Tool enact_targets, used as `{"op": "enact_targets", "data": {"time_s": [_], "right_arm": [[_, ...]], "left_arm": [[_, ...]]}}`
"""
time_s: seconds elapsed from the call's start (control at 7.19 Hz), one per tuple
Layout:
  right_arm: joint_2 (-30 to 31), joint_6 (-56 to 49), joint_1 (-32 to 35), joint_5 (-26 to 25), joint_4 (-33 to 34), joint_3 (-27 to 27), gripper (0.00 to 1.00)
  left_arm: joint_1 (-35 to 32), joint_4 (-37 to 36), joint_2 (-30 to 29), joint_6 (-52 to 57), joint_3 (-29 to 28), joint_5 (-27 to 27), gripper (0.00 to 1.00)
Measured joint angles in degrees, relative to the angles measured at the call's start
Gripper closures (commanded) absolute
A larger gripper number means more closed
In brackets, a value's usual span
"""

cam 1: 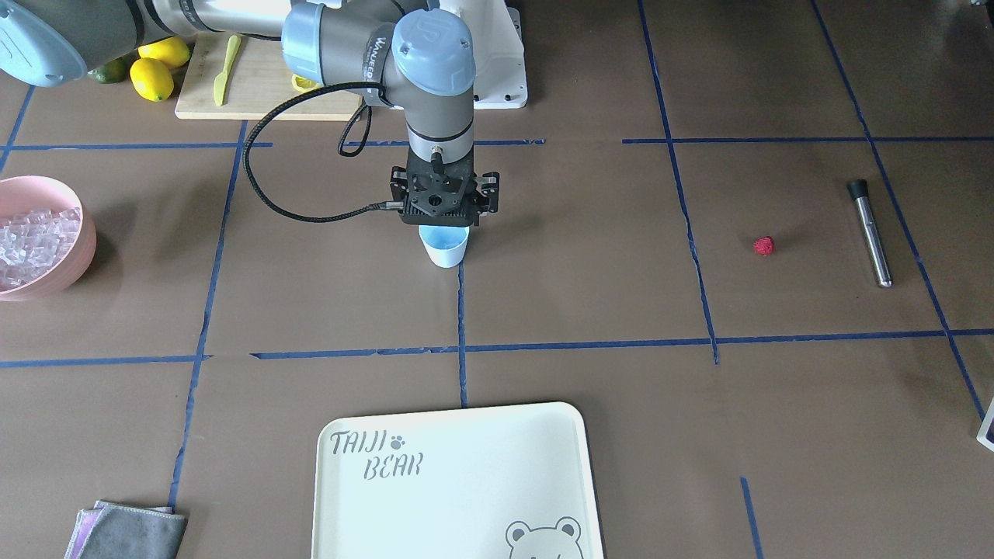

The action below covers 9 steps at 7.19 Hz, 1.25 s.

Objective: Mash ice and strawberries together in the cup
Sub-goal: 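Open the right gripper to drop the ice cube into the cup, then move the right gripper back over the pink bowl of ice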

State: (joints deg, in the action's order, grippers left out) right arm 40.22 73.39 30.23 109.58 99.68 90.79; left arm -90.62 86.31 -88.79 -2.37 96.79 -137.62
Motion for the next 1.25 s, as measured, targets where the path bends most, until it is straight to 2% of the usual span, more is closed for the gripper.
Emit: {"op": "enact_targets", "data": {"time_s": [0.28,0.56,0.83,0.97,1.25], "right_arm": [[1.3,-0.2,1.1,0.1,1.2,3.0,0.01],[8.4,-2.6,5.3,0.4,6.3,14.8,0.01],[20.0,-10.3,11.4,0.8,7.8,27.4,0.01],[26.4,-15.2,14.6,1.6,7.6,31.9,0.00],[40.3,-26.4,22.7,5.0,2.0,35.7,0.01]], "left_arm": [[0.0,0.1,-0.1,-0.4,0.0,0.0,0.00],[0.1,0.1,-0.4,-0.8,0.0,0.0,0.00],[0.1,0.1,-0.4,-1.0,0.1,0.0,0.00],[0.1,0.1,-0.4,-1.0,0.1,0.0,0.00],[0.1,0.1,-0.4,-1.1,0.3,0.0,0.00]]}}
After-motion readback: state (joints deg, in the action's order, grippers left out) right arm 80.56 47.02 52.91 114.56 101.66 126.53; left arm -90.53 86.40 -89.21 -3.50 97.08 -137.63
